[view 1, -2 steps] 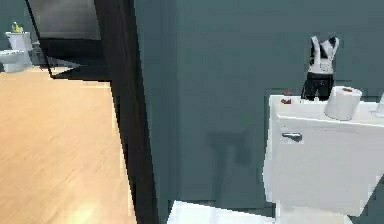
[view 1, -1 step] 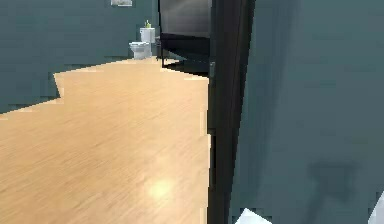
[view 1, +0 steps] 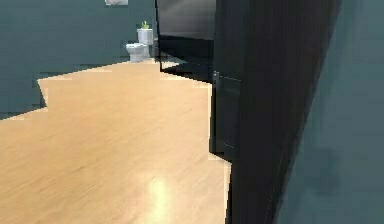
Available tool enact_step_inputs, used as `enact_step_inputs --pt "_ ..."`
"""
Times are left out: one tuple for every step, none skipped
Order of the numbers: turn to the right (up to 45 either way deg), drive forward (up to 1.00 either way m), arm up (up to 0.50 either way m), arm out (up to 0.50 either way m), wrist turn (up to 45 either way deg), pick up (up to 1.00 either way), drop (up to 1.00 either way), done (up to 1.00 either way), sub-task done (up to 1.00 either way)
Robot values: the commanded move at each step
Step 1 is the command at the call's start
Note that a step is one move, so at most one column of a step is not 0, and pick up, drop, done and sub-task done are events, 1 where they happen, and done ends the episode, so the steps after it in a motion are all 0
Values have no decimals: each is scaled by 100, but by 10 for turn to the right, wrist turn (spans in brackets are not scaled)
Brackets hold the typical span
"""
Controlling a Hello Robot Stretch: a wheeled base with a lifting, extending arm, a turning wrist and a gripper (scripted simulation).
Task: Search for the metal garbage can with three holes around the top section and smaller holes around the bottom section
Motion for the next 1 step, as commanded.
enact_step_inputs --pt "-300 0 0 0 0 0 0 0 0"
